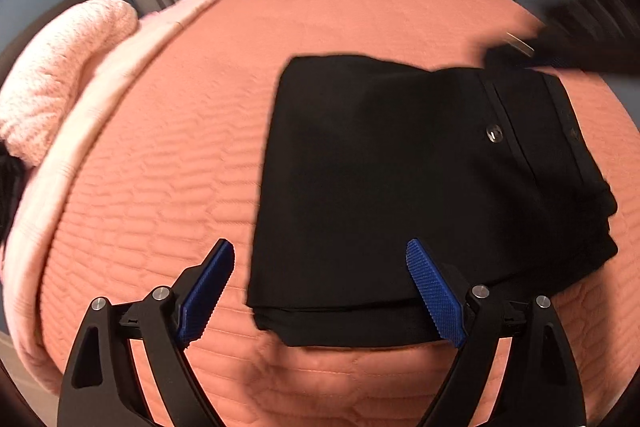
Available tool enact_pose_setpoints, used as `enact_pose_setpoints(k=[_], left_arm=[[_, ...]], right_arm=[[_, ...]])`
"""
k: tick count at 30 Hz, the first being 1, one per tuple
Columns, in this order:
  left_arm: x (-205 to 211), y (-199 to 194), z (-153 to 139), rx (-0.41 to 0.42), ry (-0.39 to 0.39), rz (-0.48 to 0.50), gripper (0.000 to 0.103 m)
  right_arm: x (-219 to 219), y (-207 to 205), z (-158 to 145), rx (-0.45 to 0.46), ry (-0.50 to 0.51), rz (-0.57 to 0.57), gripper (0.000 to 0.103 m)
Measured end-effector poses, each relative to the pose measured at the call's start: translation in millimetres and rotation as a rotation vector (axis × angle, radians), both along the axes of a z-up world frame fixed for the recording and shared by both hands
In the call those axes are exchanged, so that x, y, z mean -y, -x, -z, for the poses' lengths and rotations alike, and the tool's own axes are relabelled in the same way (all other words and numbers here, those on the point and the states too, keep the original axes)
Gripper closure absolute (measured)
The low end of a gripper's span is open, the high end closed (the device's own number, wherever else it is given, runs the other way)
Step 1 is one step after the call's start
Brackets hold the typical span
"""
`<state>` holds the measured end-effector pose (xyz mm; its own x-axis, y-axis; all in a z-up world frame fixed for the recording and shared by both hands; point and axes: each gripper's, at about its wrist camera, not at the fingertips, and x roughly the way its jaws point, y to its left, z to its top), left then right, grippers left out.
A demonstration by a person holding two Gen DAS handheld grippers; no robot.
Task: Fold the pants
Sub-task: 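Press the folded trouser bundle flat with the right tool while left tool holds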
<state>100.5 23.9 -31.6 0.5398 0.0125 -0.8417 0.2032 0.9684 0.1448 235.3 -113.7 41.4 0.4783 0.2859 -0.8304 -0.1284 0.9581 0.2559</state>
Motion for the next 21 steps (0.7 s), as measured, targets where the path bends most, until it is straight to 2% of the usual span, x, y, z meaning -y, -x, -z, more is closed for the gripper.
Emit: enact_pose_setpoints(k=[2, 3, 4, 5, 6, 7, 8, 9, 10, 11, 12, 13, 14, 15, 17, 18, 20, 21], left_arm=[[4, 1, 11, -0.002, -0.032, 0.010, 0.017], [4, 3, 13, 0.009, -0.039, 0.019, 0.017], [3, 3, 15, 0.018, -0.039, 0.024, 0.017], [2, 2, 16, 0.016, -0.030, 0.024, 0.017], [0, 1, 17, 0.010, -0.011, 0.020, 0.017], [-2, 0, 18, 0.006, 0.002, 0.019, 0.016], [-5, -1, 20, -0.004, 0.019, 0.026, 0.016], [-8, -2, 21, -0.008, 0.033, 0.030, 0.016], [-12, -2, 23, -0.007, 0.060, 0.030, 0.015], [-15, -2, 24, -0.006, 0.076, 0.029, 0.015], [-19, -1, 25, -0.005, 0.096, 0.026, 0.015], [-20, -1, 25, -0.002, 0.108, 0.024, 0.015], [-20, 0, 25, 0.004, 0.110, 0.026, 0.015], [-20, 1, 25, 0.007, 0.106, 0.029, 0.015], [-20, 1, 25, 0.011, 0.102, 0.030, 0.014], [-21, 1, 25, 0.009, 0.108, 0.022, 0.012], [-24, 0, 27, 0.007, 0.127, 0.012, 0.011], [-24, 0, 26, 0.007, 0.128, 0.011, 0.011]], right_arm=[[-27, -31, 26, -0.099, -0.013, -0.100, 0.084], [-32, -47, 40, -0.141, 0.003, -0.142, 0.085], [-36, -64, 54, -0.163, 0.062, -0.172, 0.087], [-29, -78, 65, -0.161, 0.131, -0.149, 0.092], [-16, -88, 68, -0.183, 0.080, -0.101, 0.103], [-4, -95, 66, -0.209, -0.014, -0.028, 0.103], [-2, -98, 50, -0.171, -0.003, 0.033, 0.103], [-10, -101, 35, -0.110, 0.058, 0.017, 0.097], [-19, -103, 24, -0.064, 0.077, -0.024, 0.097], [-31, -112, 13, -0.039, 0.064, -0.076, 0.097], [-36, -123, 11, -0.048, 0.053, -0.100, 0.089], [-44, -143, 16, -0.085, 0.050, -0.126, 0.078], [-48, -156, 19, -0.093, 0.065, -0.127, 0.053], [-52, -167, 23, -0.096, 0.094, -0.125, 0.043], [-68, -193, 44, -0.152, 0.105, -0.177, 0.043], [-75, -200, 56, -0.164, 0.155, -0.219, 0.055], [-69, -215, 80, -0.142, 0.411, -0.194, 0.058], [-64, -221, 80, -0.127, 0.409, -0.165, 0.058]])
